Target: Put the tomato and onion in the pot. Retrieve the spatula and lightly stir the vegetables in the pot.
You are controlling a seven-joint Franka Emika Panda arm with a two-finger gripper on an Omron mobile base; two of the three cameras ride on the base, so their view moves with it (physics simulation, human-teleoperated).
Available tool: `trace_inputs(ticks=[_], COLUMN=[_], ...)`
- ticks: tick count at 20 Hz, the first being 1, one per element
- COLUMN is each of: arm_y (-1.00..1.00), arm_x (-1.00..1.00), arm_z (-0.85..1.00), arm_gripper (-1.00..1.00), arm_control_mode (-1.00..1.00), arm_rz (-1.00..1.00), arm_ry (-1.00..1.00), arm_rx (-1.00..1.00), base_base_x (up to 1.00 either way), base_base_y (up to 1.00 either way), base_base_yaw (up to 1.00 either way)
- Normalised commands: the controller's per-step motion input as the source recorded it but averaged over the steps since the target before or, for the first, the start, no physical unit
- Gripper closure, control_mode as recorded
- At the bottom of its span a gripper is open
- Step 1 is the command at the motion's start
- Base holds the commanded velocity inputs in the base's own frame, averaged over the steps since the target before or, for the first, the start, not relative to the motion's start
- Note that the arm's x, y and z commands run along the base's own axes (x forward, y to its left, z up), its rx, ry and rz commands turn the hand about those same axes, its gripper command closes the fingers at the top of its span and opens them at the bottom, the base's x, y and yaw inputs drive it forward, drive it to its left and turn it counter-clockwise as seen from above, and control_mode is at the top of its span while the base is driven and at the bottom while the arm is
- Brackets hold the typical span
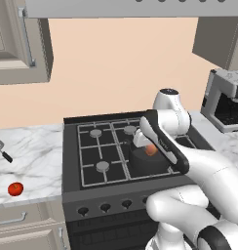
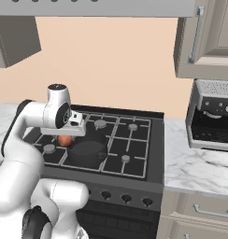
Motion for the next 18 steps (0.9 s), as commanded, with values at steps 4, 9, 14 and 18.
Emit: trace_inputs(ticks=[4, 9, 14, 18], arm_y=[-0.39, -0.2, 0.0, 0.0], arm_x=[0.65, 0.42, 0.29, 0.0], arm_z=[-0.37, -0.19, -0.11, -0.41], arm_gripper=[1.0, 1.0, 1.0, 1.0], arm_control_mode=[-1.0, -1.0, -1.0, -1.0], arm_rz=[-0.09, -0.02, 0.0, -0.01], arm_ry=[0.24, 0.02, 0.0, 0.0], arm_rx=[0.0, 0.0, 0.0, 0.0], base_base_x=[0.0, 0.0, 0.0, 0.0], base_base_y=[0.0, 0.0, 0.0, 0.0], base_base_yaw=[0.0, 0.0, 0.0, 0.0])
